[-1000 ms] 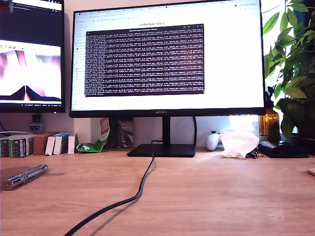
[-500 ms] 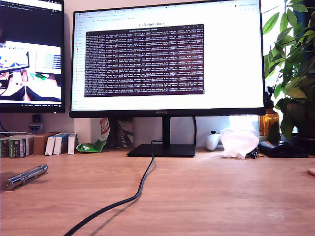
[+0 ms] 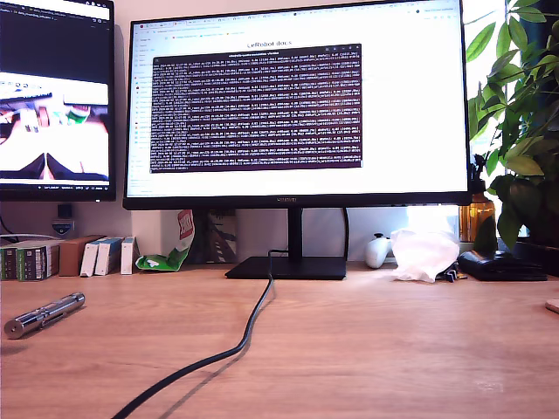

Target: Pick the metallic laser pointer with your right arm, pass it to your left arm, then place it down to the left side of the table

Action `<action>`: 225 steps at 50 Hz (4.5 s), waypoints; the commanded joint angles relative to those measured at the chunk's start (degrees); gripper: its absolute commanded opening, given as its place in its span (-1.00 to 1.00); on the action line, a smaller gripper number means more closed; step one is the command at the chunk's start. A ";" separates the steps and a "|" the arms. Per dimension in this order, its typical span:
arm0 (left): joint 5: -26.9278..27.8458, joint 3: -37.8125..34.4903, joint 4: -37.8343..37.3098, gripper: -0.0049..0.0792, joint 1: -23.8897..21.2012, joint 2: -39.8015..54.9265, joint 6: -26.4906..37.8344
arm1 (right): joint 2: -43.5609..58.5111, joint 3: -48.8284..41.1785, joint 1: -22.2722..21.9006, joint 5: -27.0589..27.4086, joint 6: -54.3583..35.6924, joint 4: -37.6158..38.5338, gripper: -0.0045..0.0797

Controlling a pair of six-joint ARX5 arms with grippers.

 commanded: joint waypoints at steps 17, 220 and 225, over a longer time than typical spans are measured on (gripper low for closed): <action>-1.75 -8.98 1.07 -0.93 -0.42 -6.27 -2.64 | -1.09 -3.98 -0.07 -5.73 -0.24 0.85 -0.91; 16.06 -8.96 -28.04 -0.93 10.49 -35.52 -1.53 | -6.99 -7.76 3.91 7.67 3.13 -1.09 -0.91; 16.06 -8.96 -28.04 -0.93 10.49 -35.52 -1.53 | -6.99 -7.74 4.22 7.67 3.13 -1.07 -0.91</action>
